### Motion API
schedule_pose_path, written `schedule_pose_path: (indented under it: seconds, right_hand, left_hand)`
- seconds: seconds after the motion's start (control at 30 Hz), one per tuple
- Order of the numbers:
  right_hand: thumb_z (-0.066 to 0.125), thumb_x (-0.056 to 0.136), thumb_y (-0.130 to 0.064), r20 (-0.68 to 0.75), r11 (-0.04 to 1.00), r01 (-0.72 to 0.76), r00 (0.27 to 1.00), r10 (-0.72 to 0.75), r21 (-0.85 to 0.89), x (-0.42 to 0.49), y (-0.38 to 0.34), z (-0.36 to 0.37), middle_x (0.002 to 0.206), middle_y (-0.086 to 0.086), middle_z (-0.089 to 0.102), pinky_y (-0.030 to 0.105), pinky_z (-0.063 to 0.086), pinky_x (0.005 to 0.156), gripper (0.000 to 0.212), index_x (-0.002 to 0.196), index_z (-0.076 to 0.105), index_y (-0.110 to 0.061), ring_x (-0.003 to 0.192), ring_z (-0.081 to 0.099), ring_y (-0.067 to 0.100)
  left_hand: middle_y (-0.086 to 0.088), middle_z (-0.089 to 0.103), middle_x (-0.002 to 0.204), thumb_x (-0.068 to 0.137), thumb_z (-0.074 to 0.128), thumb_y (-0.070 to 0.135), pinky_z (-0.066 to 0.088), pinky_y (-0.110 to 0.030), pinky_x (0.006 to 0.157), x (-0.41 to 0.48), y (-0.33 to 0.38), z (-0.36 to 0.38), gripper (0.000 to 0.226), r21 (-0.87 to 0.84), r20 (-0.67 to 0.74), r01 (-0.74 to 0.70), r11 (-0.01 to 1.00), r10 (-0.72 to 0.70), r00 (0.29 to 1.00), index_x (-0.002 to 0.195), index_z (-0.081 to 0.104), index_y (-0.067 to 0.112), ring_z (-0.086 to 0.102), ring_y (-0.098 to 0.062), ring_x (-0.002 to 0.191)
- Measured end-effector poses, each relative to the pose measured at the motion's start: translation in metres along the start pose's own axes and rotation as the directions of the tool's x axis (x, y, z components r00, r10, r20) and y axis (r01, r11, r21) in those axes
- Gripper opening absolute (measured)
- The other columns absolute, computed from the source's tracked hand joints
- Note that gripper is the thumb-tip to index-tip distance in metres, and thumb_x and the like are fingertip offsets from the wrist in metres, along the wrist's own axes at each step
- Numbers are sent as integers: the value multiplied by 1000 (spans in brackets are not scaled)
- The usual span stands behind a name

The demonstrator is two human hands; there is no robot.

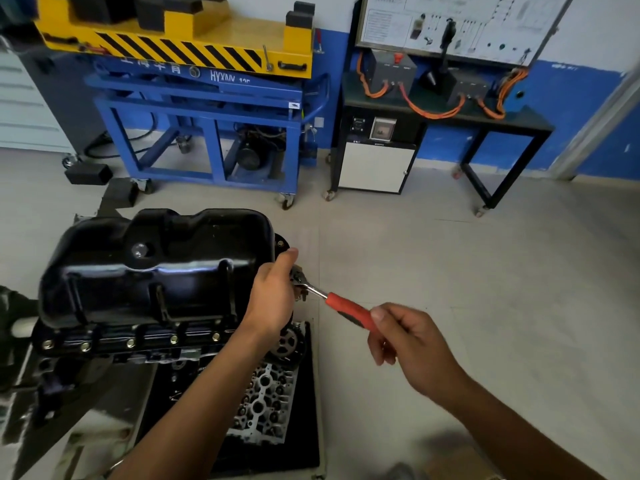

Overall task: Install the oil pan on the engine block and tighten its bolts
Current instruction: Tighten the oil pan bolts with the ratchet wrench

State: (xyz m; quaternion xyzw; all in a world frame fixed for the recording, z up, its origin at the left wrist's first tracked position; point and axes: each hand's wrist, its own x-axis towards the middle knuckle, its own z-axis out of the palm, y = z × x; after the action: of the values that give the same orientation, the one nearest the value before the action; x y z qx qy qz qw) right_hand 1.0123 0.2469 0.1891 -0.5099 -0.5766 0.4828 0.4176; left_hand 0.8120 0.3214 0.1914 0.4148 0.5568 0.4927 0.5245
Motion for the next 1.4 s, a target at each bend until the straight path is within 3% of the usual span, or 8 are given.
schedule_pose_path:
  seconds: [0.27, 0.5, 0.6, 0.83, 1.07, 1.17, 1.3, 1.4]
  right_hand:
    - [55, 101, -23, -226, 998, -39, 974, 28, -43, 112, -25, -2, 51, -3, 58, 14, 38, 45, 28, 82, 73, -12, 45, 49, 7]
    - [57, 101, -23, -145, 996, 38, 988, -49, -77, 176, -48, 54, 57, 3, 51, 26, 41, 54, 33, 92, 72, 5, 49, 45, 10]
    - [55, 102, -23, -94, 998, 51, 994, -54, -40, 181, -50, 61, 55, 2, 48, 21, 38, 48, 30, 92, 73, 0, 46, 42, 10]
    - [52, 103, -28, -121, 997, 58, 991, -63, -43, 148, -29, 21, 58, -1, 54, 17, 40, 50, 27, 89, 69, -12, 51, 48, 9]
    - [55, 102, -18, -247, 993, 94, 966, -72, 78, 70, -9, 3, 56, 2, 51, 19, 39, 48, 24, 79, 52, -11, 48, 45, 12]
    - [60, 99, -14, -275, 987, 130, 956, -99, 94, 30, -1, 8, 52, 0, 49, 21, 38, 48, 26, 74, 51, -17, 46, 42, 13]
    - [71, 84, -37, -191, 993, 114, 976, -105, 38, -12, 0, 20, 55, -3, 53, 24, 38, 49, 20, 71, 55, -33, 49, 44, 14]
    - [73, 81, -37, -68, 997, 61, 996, -57, 48, -25, 7, 29, 58, -6, 51, 22, 41, 52, 20, 74, 54, -33, 52, 45, 13]
  left_hand:
    - [-4, 35, 55, 81, 42, 67, 27, -41, 59, 0, -8, -9, 56, 30, 140, -82, 996, 77, 987, 54, 37, 18, 28, -25, 56]
    - [-1, 27, 55, 89, 47, 59, 17, -49, 61, -1, -6, -11, 45, -89, 207, -68, 994, 86, 975, 57, 38, 29, 19, -25, 56]
    - [1, 27, 54, 89, 48, 59, 17, -48, 60, -2, -5, -11, 45, -100, 199, -65, 993, 84, 976, 57, 39, 29, 18, -25, 56]
    - [3, 32, 53, 86, 45, 63, 20, -40, 56, -4, -10, -8, 49, -95, 116, -85, 992, 96, 989, 51, 38, 29, 25, -15, 50]
    - [1, 52, 70, 77, 54, 58, 38, -29, 60, -1, -13, 2, 43, -230, -69, 35, 973, -52, 996, 82, 52, 15, 49, -4, 49]
    - [5, 47, 61, 77, 55, 54, 35, -28, 55, -1, -10, 6, 38, -236, -107, 26, 971, -52, 993, 74, 50, 17, 44, -3, 46]
    - [11, 36, 45, 93, 54, 43, 29, -32, 53, -1, -7, 10, 35, -160, -113, -26, 987, 8, 994, 68, 48, 20, 32, -7, 42]
    - [13, 32, 41, 98, 52, 36, 29, -26, 44, -1, -6, 11, 38, -140, -112, -28, 990, 13, 994, 65, 47, 19, 29, -5, 37]
